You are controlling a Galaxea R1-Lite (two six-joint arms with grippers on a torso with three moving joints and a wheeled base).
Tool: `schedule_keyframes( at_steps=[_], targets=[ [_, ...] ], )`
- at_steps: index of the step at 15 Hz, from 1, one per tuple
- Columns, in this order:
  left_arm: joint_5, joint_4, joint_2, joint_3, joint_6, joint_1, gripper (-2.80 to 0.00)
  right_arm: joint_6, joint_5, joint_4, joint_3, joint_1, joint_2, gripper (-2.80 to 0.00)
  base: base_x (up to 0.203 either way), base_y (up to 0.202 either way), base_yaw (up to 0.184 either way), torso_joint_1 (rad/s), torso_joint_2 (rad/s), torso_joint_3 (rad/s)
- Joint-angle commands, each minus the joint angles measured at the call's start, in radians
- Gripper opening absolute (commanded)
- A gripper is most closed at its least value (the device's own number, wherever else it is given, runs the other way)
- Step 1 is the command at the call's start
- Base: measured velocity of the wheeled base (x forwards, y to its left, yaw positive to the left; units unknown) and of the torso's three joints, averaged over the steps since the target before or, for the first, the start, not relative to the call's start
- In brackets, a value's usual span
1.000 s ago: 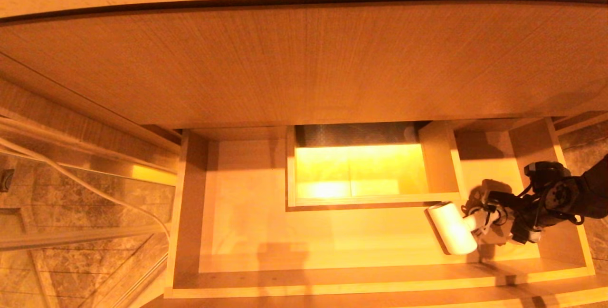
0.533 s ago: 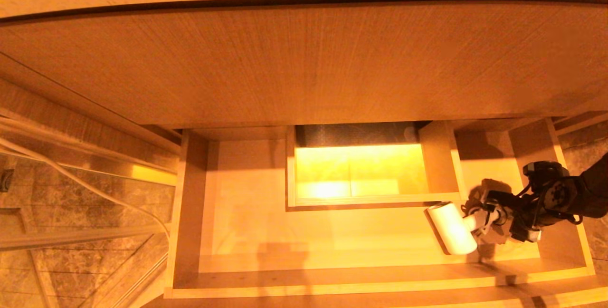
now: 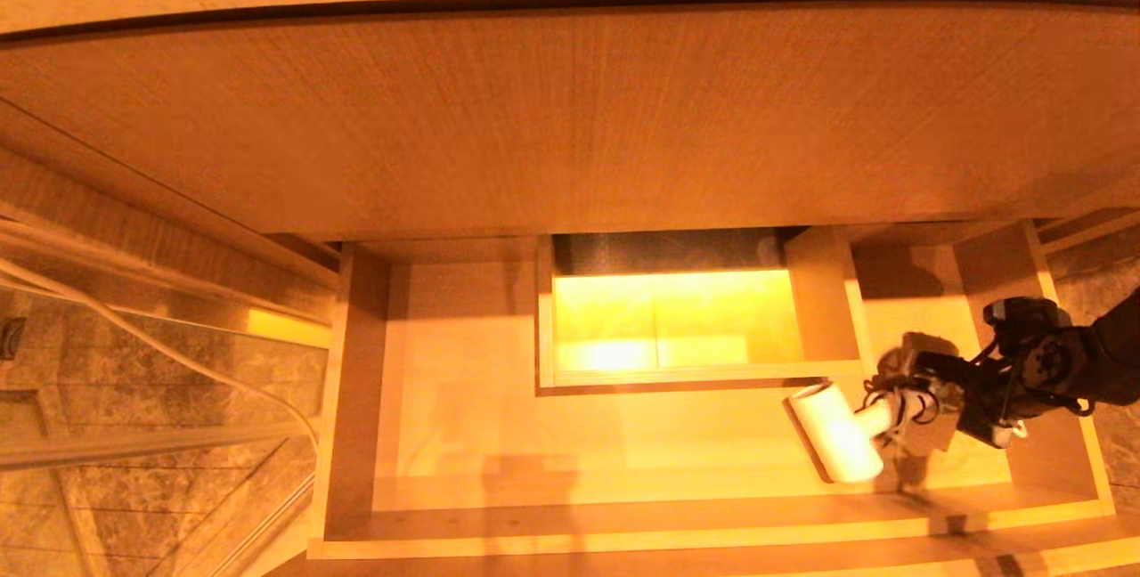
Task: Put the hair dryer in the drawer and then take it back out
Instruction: Take the hairdryer out
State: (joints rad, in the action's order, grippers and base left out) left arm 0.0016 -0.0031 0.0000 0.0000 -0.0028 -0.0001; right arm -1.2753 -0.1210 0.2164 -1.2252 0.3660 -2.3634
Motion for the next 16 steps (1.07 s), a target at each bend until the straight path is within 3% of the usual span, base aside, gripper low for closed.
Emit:
schedule_keyframes(
  at_steps=[1,11,16],
  targets=[
    [0.000,0.000,0.000,0.000,0.000,0.000,-2.80,-0.010,0.000,0.001,-0.014,-0.001,0.010,-2.80,0.000,0.000,0.000,0.000,0.00,0.000],
    [0.000,0.000,0.000,0.000,0.000,0.000,-2.80,-0.045,0.003,0.001,-0.003,0.005,0.102,-2.80,0.000,0.000,0.000,0.000,0.00,0.000],
    [0.000,0.000,0.000,0.000,0.000,0.000,-2.80,-0.119,0.018,0.001,0.033,0.011,0.197,-2.80,0.000,0.000,0.000,0.000,0.00,0.000]
  ],
)
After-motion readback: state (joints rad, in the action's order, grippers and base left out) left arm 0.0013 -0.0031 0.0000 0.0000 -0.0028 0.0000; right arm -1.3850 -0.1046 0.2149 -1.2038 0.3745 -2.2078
